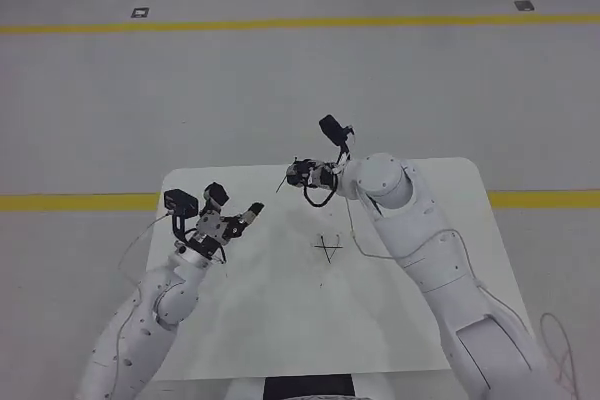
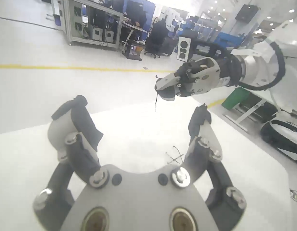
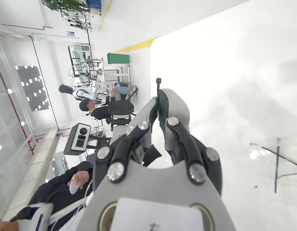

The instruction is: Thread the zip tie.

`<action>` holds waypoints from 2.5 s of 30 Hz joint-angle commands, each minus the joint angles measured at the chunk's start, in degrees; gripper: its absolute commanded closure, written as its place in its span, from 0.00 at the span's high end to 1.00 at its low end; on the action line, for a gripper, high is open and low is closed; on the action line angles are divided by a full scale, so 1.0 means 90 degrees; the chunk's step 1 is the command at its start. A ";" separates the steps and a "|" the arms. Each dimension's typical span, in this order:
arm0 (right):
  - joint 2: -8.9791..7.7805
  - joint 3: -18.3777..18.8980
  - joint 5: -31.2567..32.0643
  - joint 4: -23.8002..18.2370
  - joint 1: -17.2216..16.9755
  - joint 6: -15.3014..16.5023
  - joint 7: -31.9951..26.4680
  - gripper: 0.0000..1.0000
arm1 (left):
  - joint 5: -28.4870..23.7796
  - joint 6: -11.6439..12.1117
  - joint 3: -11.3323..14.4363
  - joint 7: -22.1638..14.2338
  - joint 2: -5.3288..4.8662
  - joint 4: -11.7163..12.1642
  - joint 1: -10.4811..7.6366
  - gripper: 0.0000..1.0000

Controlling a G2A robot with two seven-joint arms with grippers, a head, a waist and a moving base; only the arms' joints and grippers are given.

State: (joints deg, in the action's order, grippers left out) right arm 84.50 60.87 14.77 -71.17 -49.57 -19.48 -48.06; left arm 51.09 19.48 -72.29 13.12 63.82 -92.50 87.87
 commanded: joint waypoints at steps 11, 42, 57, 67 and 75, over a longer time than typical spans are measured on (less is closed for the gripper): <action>0.0026 0.0077 -0.0855 -0.0067 -0.0205 0.0093 0.0027 0.00 | -0.0059 -0.0006 0.0188 -0.0092 0.0043 0.0152 -0.0132 1.00; 0.0013 -0.0081 -0.1186 -0.0295 -0.0453 0.0149 0.0317 0.00 | 0.0215 -0.0106 0.0524 -0.0064 0.0127 0.0359 -0.0480 0.51; -0.0097 0.0001 -0.1382 -0.0588 -0.0582 0.0296 0.0044 0.00 | 0.0231 -0.0241 0.0680 -0.0139 0.0171 0.0418 -0.0493 0.36; -0.0129 -0.0160 -0.1311 -0.0614 -0.0587 0.0199 0.0088 0.00 | 0.0165 -0.0217 0.0759 -0.0108 0.0199 0.0370 -0.0489 0.25; -0.0151 -0.0220 -0.1284 -0.0658 -0.0580 0.0039 0.0212 0.00 | 0.0119 -0.0169 0.0739 -0.0082 0.0198 0.0305 -0.0399 0.14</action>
State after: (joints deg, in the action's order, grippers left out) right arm 83.17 58.91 3.19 -77.01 -54.75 -19.03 -46.23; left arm 52.20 17.88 -65.60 12.43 65.61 -89.71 84.21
